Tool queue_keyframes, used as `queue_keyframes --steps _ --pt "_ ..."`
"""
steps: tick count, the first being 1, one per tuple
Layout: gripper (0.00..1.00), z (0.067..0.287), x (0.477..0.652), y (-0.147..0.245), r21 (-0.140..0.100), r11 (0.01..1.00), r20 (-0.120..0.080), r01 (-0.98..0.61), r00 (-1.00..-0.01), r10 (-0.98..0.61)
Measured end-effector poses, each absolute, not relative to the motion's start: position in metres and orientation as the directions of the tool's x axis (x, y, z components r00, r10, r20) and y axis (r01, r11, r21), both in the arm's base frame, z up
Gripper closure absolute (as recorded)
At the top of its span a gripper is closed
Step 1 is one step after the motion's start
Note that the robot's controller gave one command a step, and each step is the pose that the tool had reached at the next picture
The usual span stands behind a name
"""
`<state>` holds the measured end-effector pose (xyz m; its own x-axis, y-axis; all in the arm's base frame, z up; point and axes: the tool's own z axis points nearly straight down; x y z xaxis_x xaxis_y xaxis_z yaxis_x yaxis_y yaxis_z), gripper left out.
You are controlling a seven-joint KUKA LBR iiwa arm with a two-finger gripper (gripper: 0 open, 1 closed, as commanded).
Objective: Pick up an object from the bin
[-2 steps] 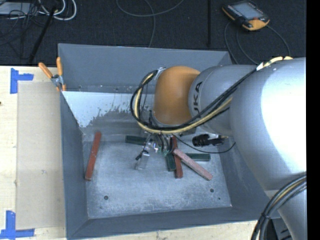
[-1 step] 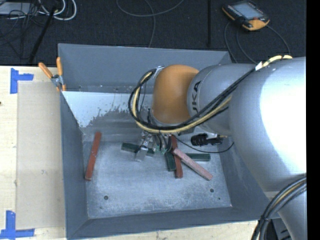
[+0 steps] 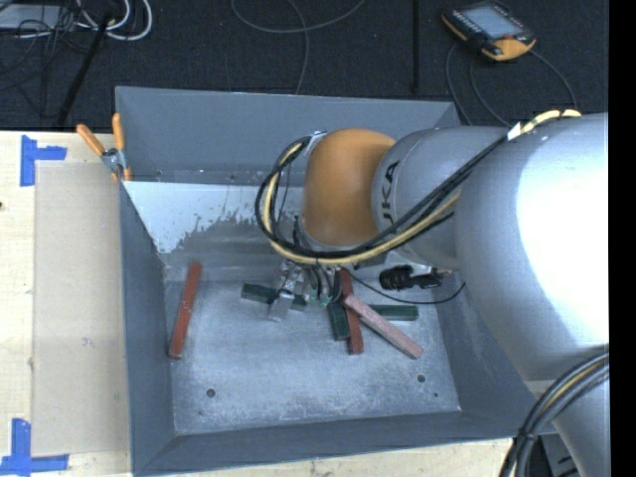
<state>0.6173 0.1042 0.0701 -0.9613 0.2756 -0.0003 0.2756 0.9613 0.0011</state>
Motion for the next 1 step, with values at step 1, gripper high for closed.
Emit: queue_keyframes --steps 1 --pt "1.0 0.0721 0.6168 0.1041 0.0 0.961 0.001 0.276 -0.961 0.276"
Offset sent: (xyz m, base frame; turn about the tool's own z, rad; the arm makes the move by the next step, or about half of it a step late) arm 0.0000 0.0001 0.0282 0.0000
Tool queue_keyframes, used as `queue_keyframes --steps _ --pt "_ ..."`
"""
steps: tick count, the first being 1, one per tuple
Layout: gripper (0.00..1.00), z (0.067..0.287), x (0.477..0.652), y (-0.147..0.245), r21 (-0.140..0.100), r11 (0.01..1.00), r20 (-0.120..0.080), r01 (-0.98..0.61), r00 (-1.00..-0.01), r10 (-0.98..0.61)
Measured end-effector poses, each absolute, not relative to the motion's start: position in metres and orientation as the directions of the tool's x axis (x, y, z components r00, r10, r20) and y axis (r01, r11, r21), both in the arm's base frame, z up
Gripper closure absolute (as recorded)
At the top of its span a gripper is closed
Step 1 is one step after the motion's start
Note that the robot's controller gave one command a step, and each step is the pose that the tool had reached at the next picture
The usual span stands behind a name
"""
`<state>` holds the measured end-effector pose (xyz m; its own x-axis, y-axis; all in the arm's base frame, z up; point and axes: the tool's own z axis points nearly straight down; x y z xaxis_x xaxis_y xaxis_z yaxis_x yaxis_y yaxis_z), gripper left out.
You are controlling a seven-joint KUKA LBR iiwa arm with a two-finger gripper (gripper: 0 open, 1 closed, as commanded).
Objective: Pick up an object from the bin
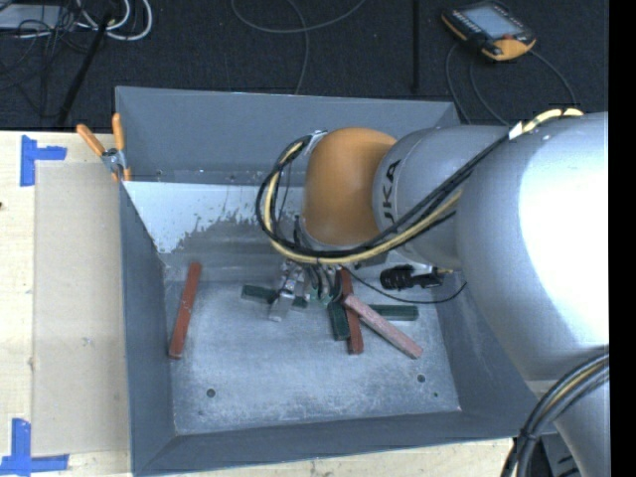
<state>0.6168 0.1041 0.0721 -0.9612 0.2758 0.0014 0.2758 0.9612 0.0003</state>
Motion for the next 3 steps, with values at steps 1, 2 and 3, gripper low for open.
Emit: queue_keyframes --steps 1,2,3 --pt "1.0 0.08 0.616 0.104 0.0 0.961 0.003 0.276 -0.961 0.276" --pt "1.0 0.089 0.616 0.104 -0.001 0.961 0.004 0.276 -0.961 0.276" --pt "1.0 0.102 0.616 0.104 0.0 0.961 0.002 0.276 -0.961 0.276"
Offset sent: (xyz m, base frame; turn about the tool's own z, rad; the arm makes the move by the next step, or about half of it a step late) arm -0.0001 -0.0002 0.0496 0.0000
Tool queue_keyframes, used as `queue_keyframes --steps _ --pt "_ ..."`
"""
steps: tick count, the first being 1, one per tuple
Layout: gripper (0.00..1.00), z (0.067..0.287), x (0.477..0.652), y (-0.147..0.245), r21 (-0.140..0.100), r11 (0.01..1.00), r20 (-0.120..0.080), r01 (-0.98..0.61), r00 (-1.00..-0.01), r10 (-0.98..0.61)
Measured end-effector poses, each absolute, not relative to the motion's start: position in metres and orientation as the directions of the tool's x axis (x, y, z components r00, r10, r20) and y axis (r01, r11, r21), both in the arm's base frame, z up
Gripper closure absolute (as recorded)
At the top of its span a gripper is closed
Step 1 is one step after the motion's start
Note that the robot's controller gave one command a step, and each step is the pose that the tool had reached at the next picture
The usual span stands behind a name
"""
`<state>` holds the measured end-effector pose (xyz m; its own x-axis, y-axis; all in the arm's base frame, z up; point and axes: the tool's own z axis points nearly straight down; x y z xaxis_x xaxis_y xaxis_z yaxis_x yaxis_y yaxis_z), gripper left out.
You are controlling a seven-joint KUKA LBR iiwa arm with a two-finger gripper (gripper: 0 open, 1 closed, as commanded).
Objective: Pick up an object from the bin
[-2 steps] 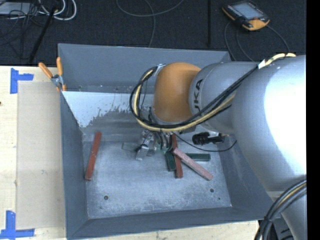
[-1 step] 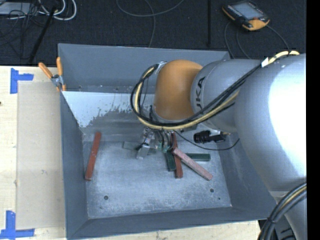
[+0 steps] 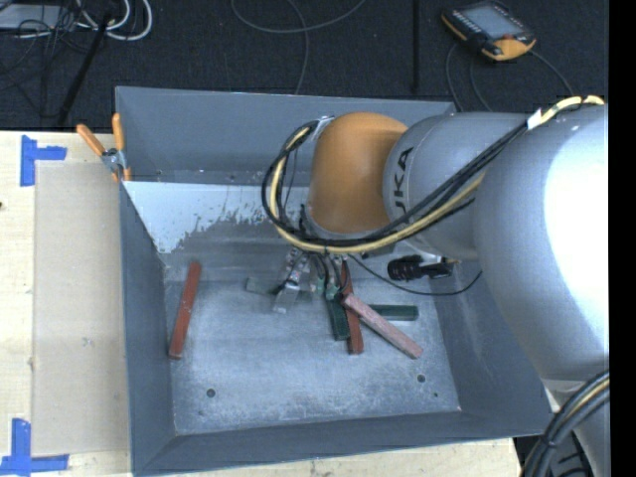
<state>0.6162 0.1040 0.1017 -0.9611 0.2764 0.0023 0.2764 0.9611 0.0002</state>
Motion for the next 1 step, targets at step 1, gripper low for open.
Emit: queue_keyframes --steps 1 --pt "1.0 0.1118 0.6168 0.1041 0.001 0.961 0.0 0.276 -0.961 0.276"
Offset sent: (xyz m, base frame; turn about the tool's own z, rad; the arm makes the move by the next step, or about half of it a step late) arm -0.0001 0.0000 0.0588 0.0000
